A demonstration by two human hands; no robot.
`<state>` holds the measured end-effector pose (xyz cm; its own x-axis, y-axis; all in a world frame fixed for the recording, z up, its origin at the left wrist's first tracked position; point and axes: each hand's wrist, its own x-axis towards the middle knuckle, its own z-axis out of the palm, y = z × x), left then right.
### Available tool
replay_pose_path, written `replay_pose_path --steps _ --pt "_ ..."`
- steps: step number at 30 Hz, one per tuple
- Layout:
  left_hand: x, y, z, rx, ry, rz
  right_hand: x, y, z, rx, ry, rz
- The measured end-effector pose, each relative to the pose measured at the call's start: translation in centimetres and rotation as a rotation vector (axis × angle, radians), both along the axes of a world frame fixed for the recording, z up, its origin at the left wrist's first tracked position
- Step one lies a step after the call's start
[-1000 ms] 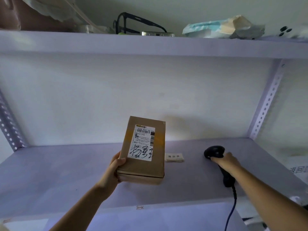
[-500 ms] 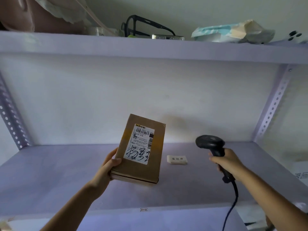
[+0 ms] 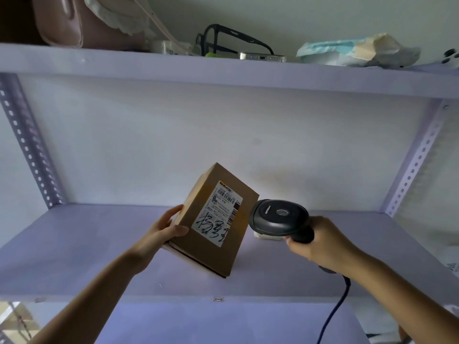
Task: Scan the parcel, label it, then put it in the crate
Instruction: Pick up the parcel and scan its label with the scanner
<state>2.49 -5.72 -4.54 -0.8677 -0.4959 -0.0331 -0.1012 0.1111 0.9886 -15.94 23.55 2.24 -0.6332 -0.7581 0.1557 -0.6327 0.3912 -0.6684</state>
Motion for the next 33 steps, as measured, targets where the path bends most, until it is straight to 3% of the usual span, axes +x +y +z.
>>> replay_pose_path --steps 11,33 --pt "-0.1 0.6 0.1 -0.040 -0.018 -0.008 0.1 -0.7 -1.1 0.051 -0.051 0.013" --pt "-0.2 1.1 0.2 -0.073 -0.010 -0.005 0.2 -0.9 -1.9 0.067 0.022 0.052"
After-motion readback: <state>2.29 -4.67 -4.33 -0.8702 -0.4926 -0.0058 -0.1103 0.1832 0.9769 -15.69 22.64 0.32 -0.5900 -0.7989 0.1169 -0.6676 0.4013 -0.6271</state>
